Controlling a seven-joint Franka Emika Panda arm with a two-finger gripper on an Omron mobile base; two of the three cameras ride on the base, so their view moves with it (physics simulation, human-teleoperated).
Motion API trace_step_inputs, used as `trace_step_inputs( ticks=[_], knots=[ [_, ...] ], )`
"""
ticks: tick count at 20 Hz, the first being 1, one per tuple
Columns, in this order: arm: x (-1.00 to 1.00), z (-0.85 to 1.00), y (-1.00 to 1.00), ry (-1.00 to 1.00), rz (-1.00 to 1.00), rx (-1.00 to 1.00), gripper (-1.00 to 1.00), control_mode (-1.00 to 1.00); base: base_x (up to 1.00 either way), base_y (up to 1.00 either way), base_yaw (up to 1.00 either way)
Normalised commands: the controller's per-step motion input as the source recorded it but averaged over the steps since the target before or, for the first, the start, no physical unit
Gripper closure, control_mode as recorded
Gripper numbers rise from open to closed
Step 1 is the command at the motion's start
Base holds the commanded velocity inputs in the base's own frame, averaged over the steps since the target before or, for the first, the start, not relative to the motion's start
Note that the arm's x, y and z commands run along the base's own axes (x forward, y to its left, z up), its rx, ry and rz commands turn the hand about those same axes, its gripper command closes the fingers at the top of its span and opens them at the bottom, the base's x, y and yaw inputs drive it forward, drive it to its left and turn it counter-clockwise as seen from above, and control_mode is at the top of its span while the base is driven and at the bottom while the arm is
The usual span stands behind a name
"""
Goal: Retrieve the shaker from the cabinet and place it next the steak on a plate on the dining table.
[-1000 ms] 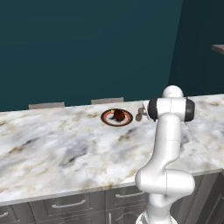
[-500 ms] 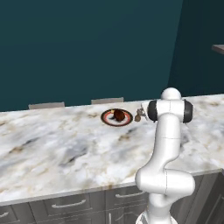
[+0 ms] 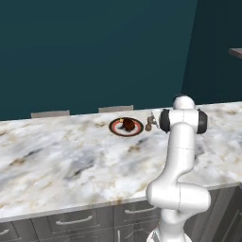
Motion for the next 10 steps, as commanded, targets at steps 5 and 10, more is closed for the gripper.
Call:
trace_step_inputs(
  ticks=[5,10],
  knots=[
    [0.01,-0.18,0.0,0.0,0.0,0.0,-1.0,-1.0,0.0,0.0,0.0],
    [0.0,-0.02,0.0,-0.02,0.0,0.0,-1.0,-1.0,0.0,0.0,0.0]
  ],
)
